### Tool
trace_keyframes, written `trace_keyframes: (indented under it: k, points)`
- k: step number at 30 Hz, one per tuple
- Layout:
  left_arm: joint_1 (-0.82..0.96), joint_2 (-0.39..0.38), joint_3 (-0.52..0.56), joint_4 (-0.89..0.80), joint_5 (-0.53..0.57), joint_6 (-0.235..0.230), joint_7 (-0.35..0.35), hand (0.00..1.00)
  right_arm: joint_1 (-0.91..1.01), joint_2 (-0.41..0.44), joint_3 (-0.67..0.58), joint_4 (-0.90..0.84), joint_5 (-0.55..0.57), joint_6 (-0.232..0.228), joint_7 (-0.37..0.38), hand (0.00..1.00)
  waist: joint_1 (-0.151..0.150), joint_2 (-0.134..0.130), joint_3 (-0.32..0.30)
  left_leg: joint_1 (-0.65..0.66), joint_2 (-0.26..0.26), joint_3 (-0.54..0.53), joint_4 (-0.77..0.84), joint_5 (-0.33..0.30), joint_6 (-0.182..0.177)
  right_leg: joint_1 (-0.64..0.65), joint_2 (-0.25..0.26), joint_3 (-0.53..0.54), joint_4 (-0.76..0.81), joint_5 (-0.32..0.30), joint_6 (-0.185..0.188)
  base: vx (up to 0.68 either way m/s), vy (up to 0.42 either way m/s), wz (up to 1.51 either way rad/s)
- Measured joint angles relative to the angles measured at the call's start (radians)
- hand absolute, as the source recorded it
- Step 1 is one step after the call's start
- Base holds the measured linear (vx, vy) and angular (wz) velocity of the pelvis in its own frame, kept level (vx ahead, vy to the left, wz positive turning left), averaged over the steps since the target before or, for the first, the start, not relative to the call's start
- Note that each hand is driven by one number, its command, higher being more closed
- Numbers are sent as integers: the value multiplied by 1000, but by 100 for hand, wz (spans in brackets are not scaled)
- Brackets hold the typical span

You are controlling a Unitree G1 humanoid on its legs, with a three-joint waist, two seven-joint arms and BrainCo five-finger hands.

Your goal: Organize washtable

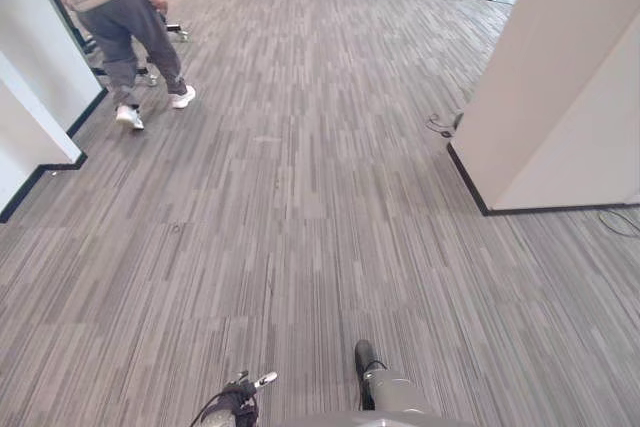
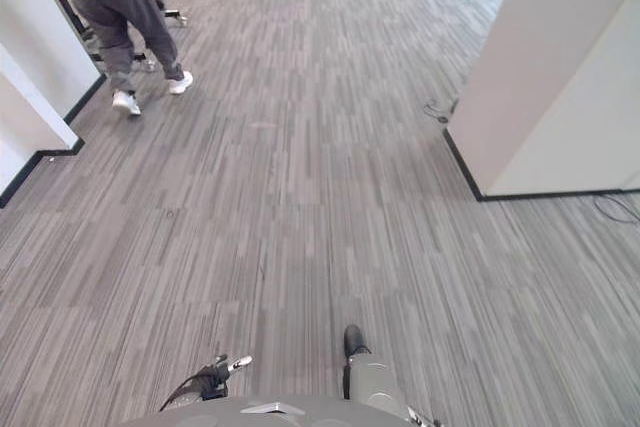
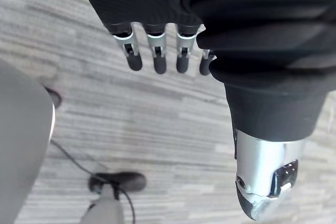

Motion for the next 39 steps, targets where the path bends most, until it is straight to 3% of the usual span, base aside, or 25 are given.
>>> trace_keyframes:
  k: [1, 2, 3, 4, 5, 6, 7, 9, 10, 11, 12, 13, 14, 15, 23, 27, 29, 30, 31, 33, 34, 35, 36, 38, 39]
  points:
    - [4, -19, 38, -6, -1, -1, -1, 0, 2, -15, 7, 0, -7, 2, 0, 0, -2, 16, -16, -54, 15, 0, 155, 19, -32, 30, 7, -32, 7, -40, -16, 537, -214, 39]
    - [5, -30, 72, -2, -2, 0, -1, 0, 3, -28, 9, -1, -7, 1, 0, 0, -2, 34, -24, -138, 25, -8, 357, 71, -110, 73, 25, -52, -8, -66, -39, 478, -203, 34]
    - [2, -33, 79, -1, -3, 0, -1, 0, -5, -32, 13, -1, -5, 1, -4, 0, 3, 39, -23, -181, 27, -21, 462, 124, -147, 100, 36, -54, -24, -76, -51, 338, -211, 9]
    - [-1, -29, 76, -1, -4, 0, -2, 0, -18, -49, 47, -1, 2, 2, -16, 0, 22, 40, -19, -263, 37, -32, 661, 199, -210, 163, 56, -52, -62, -88, -69, 204, -176, -10]
    - [-1, -23, 73, -3, -13, -1, -2, 0, -17, -62, 96, 3, 2, 4, -20, 0, 33, 39, -13, -310, 60, -12, 772, 192, -199, 221, 71, -49, -89, -93, -77, 306, -195, -11]
    - [-3, -13, 57, -12, -24, -5, -2, 0, -18, -67, 147, 3, 2, 4, -39, 0, 44, 26, 2, -351, 86, 29, 849, 157, -142, 299, 76, -47, -116, -104, -93, 301, -135, -5]
    - [-6, -9, 41, -23, -24, -6, -1, 0, -20, -70, 162, 3, 1, 5, -47, 0, 49, 20, 13, -366, 94, 51, 866, 140, -123, 335, 74, -45, -127, -107, -97, 372, -115, -2]
    - [-6, 5, -12, -50, -43, -15, 2, 0, -22, -93, 220, 10, -8, 21, -65, 0, 67, 7, 36, -430, 85, 102, 733, 40, -115, 433, 56, -11, -156, -110, -99, 269, -8, -14]
    - [-6, 5, -15, -50, -45, -18, 5, 0, -20, -98, 227, 12, -8, 22, -69, 0, 69, 8, 36, -437, 79, 113, 640, 27, -119, 440, 48, -7, -160, -114, -94, -49, 56, -33]
    - [-2, 9, -35, -49, -56, -23, 16, 0, -15, -102, 232, 11, -7, 22, -73, 0, 72, 8, 34, -435, 65, 120, 394, 36, -132, 453, 32, 2, -165, -141, -72, -339, 63, -43]
    - [2, 5, -45, -46, -62, -23, 23, 0, -12, -119, 240, 9, -6, 22, -75, 0, 72, 34, 28, -442, 74, 108, 150, 151, -134, 453, 43, 8, -166, -187, -45, -407, 92, -45]
    - [1, -2, -47, -39, -63, -23, 24, 0, -13, -133, 252, 4, -5, 21, -74, 0, 72, 61, 35, -454, 86, 88, 105, 271, -130, 456, 63, 12, -159, -212, -34, -205, 127, -35]
    - [-11, -1, -54, -31, -71, -23, 30, 0, -17, -131, 256, 1, -4, 15, -77, 0, 66, 61, 44, -444, 74, 92, 131, 254, -121, 458, 57, 33, -132, -226, -23, -23, 96, -15]
    - [-41, 68, -167, 18, -32, -25, 20, 0, -19, -47, 229, 3, 14, 1, -34, 0, 31, -42, 54, -234, -47, 94, -321, 443, -87, 496, -68, 31, -197, -276, 49, 42, 59, -7]
    - [-41, 68, -169, 20, -32, -24, 20, 0, -18, -47, 227, 3, 12, 1, -34, 0, 31, -44, 52, -245, -47, 94, -321, 442, -87, 485, -68, 31, -198, -279, 53, 0, 0, 0]
    - [-52, 79, -200, 20, -31, -23, 22, 0, -29, -46, 199, 4, -13, 1, -35, 0, 28, -44, 52, -332, -53, 88, -262, 419, -82, 430, -73, 9, -199, -277, 57, -2, 18, 11]
    - [-67, 83, -198, 11, -40, -23, 23, 0, -44, -42, 179, 11, -39, 4, -39, 0, 29, -35, 54, -499, -63, 74, -8, 292, -71, 395, -78, -23, -196, -288, 68, -1, 52, 38]
    - [-69, 80, -198, -4, -41, -24, 24, 0, -49, -53, 174, 11, -62, 5, -43, 0, 37, -13, 60, -580, -56, 72, 157, 214, -55, 387, -67, -37, -175, -315, 67, 53, 86, 24]
    - [-71, 79, -198, -9, -42, -24, 25, 0, -49, -59, 172, 11, -69, 5, -46, 0, 44, -6, 63, -604, -53, 76, 222, 177, -45, 382, -67, -43, -152, -332, 77, 152, 176, 8]
    - [-66, 88, -198, -18, -62, -23, 41, 0, -40, -56, 139, 11, -74, 7, -55, 0, 50, -17, 58, -616, -63, 135, 347, 50, -6, 392, -105, -62, -21, -401, 159, 291, 211, -3]
    - [-67, 91, -197, -18, -62, -24, 44, 0, -43, -53, 136, 7, -72, 6, -57, 0, 53, -18, 58, -613, -75, 145, 357, 23, -3, 352, -118, -55, 82, -406, 167, 313, 212, -5]
    - [-69, 99, -201, -12, -61, -21, 49, 0, -46, -43, 129, -9, -67, -4, -52, 0, 46, -32, 57, -596, -103, 143, 347, 3, 22, 227, -148, -46, 346, -362, 143, 344, 222, 11]
    - [-77, 113, -208, -6, -61, -19, 51, 0, -54, -19, 99, -10, -65, -11, -46, 0, 31, -48, 68, -545, -124, 127, 312, 4, 21, 113, -157, -18, 573, -250, 110, 385, 219, 27]
    - [-76, 120, -211, -1, -59, -7, 53, 0, -56, -10, 94, -11, -65, -16, -45, 0, 21, -51, 71, -454, -129, 96, 246, 4, 26, 25, -126, -17, 713, -268, 109, 448, 178, 31]
    - [-75, 113, -211, -2, -56, 0, 53, 0, -52, -7, 94, -21, -65, -23, -44, 0, 26, -54, 69, -377, -129, 85, 171, 9, 35, -15, -105, -51, 702, -281, 89, 458, 169, 18]
